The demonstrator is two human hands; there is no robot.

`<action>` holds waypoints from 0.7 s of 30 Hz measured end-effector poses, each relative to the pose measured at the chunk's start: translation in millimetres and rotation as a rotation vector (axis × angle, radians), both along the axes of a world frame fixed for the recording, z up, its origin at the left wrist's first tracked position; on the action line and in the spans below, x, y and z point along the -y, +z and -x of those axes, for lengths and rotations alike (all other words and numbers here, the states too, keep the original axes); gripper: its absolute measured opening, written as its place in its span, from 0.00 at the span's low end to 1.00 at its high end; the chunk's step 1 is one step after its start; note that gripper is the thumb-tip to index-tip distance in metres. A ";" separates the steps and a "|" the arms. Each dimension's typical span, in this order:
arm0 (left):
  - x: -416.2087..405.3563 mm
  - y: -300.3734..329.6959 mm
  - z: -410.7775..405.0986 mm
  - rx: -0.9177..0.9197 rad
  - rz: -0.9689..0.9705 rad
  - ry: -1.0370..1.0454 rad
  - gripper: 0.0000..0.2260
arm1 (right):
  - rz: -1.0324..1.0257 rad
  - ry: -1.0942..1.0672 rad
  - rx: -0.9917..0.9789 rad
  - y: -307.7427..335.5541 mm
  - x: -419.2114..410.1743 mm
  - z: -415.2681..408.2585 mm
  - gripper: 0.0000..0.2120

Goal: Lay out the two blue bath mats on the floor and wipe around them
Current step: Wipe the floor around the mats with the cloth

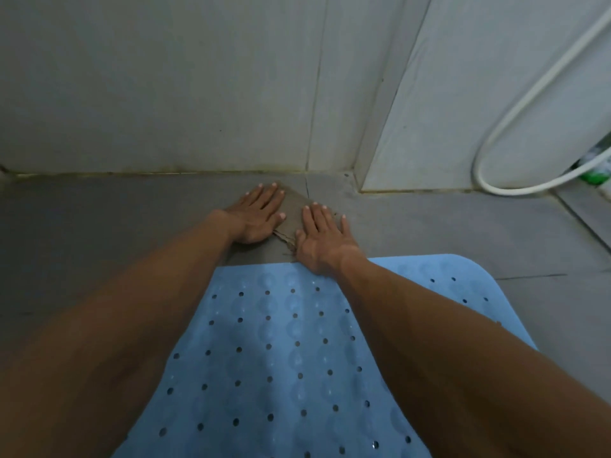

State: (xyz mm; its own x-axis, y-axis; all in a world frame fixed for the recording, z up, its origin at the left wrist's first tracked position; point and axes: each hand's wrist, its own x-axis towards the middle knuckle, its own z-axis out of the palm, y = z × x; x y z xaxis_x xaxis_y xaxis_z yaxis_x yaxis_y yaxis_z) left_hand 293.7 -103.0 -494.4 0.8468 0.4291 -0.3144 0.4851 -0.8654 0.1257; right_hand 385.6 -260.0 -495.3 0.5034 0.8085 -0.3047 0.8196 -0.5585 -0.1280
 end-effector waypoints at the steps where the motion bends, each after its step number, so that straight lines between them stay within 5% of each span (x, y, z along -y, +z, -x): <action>1: 8.5 0.8 -5.9 -0.001 0.001 -0.001 0.28 | 0.008 -0.001 0.002 0.2 6.6 -7.0 0.30; 21: 216.9 1.4 -222.8 0.005 0.078 0.184 0.30 | 0.062 0.034 0.060 11.9 188.6 -237.6 0.28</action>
